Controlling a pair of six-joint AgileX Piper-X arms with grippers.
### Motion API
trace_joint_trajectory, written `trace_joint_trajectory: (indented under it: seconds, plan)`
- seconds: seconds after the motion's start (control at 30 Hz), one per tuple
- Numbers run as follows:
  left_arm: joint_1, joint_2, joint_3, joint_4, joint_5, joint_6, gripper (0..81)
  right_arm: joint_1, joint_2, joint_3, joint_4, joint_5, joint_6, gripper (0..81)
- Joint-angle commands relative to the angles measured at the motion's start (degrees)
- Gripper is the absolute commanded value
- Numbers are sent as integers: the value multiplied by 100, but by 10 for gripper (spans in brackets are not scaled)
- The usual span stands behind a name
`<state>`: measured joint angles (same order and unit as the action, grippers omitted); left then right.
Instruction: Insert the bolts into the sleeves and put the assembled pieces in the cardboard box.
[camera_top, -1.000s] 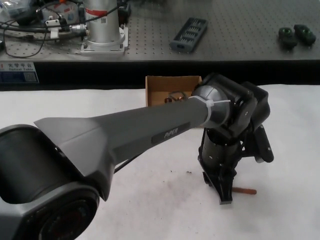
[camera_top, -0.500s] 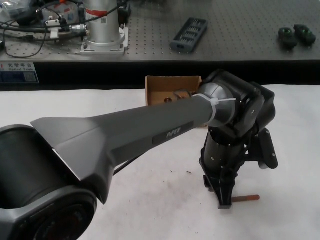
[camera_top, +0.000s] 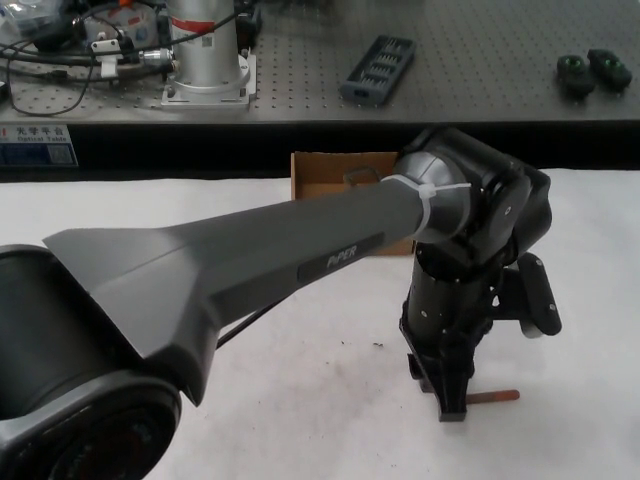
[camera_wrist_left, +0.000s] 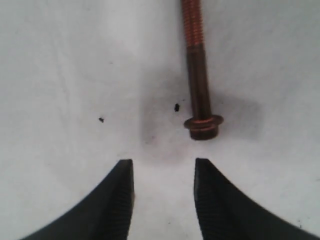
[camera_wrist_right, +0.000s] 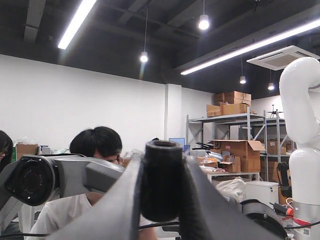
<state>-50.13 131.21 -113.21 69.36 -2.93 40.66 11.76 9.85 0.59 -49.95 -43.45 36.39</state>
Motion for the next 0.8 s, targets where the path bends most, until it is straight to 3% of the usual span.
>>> trace_joint_trajectory:
  seconds: [0.0,0.37,0.6,0.77]
  plan:
    - [-42,-116,-4,180,606,-153,297,-26,-25,-59,1,28,-46,71]
    - [-50,-116,-4,-351,1479,-221,298,-26,-25,-59,1,28,-46,71]
    - [-50,-73,-4,-864,1478,-353,475,-26,-25,-59,1,28,-46,71]
    - [-50,53,-4,-977,1478,-366,454,-26,-25,-59,1,28,-46,71]
